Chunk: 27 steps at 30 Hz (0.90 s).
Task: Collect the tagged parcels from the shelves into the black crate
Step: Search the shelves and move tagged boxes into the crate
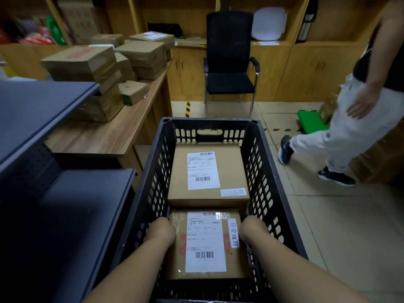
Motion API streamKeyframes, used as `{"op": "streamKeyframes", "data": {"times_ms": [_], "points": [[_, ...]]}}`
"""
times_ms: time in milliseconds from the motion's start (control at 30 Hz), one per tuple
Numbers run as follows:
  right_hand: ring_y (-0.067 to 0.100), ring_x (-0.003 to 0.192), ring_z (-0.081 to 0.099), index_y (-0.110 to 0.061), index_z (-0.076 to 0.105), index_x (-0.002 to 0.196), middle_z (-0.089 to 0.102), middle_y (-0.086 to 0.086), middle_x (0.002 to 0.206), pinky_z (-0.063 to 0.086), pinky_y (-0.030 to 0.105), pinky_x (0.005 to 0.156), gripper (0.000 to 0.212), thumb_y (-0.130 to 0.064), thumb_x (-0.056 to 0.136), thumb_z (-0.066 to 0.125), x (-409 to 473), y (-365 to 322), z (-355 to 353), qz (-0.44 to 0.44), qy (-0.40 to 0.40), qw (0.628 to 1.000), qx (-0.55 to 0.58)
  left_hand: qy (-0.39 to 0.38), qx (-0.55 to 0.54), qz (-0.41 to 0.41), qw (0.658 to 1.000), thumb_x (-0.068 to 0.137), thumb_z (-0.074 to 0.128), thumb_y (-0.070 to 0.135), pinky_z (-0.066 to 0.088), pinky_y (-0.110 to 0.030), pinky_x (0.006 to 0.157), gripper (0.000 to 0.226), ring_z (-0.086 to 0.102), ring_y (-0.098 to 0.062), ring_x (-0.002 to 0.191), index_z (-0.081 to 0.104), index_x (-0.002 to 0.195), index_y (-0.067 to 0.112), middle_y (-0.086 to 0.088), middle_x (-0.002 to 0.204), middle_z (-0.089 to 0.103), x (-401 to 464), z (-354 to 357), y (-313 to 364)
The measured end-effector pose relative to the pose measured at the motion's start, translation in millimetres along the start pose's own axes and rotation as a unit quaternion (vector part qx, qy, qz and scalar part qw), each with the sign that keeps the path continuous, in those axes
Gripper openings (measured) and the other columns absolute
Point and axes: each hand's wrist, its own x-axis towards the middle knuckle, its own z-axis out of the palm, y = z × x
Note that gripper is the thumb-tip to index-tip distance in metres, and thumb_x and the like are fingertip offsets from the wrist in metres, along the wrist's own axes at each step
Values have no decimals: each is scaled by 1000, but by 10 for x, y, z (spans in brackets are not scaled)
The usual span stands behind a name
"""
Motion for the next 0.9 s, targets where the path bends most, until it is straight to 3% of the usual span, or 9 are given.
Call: {"op": "streamKeyframes", "data": {"times_ms": [167,333,433,567,700,900], "points": [[24,92,61,-11,61,106,64,6,104,48,33,70,23,-5,89,47,-303,-221,-175,-56,68,995,-37,61,40,93,993,94,43,18,51,-35,87,25,60,-28,100,62,106,8,-10,111,64,-243,-192,98],[27,108,55,-15,59,109,61,5,111,49,35,78,28,-9,87,42,-714,-425,-309,-159,163,972,-57,196,137,208,948,95,44,33,48,-33,77,27,59,-24,97,59,107,14,-5,107,61,-566,-453,131],[25,109,51,-16,60,111,59,4,112,41,32,73,27,-13,89,44,-997,-528,-342,-222,228,945,-80,274,187,244,911,94,46,28,42,-33,75,20,57,-23,97,58,104,16,-4,106,61,-779,-647,79],[24,104,49,-16,60,109,57,3,108,35,30,69,26,-14,89,45,-1313,-639,-322,-270,272,918,-97,332,193,231,894,92,49,25,39,-33,76,18,57,-24,100,59,104,17,-4,107,61,-1037,-901,-99],[24,109,48,-18,59,114,56,4,114,35,30,75,27,-19,91,45,-1532,-764,-278,-313,276,904,-96,363,186,208,889,93,47,26,42,-34,79,22,57,-25,101,59,108,17,-4,109,61,-1223,-1100,-329],[27,105,49,-16,61,102,57,6,109,43,35,80,20,-18,90,46,-1760,-930,-289,-388,261,879,-91,393,161,142,894,95,43,31,39,-35,80,25,56,-26,101,58,106,15,-5,108,60,-1529,-1264,-537]]}}
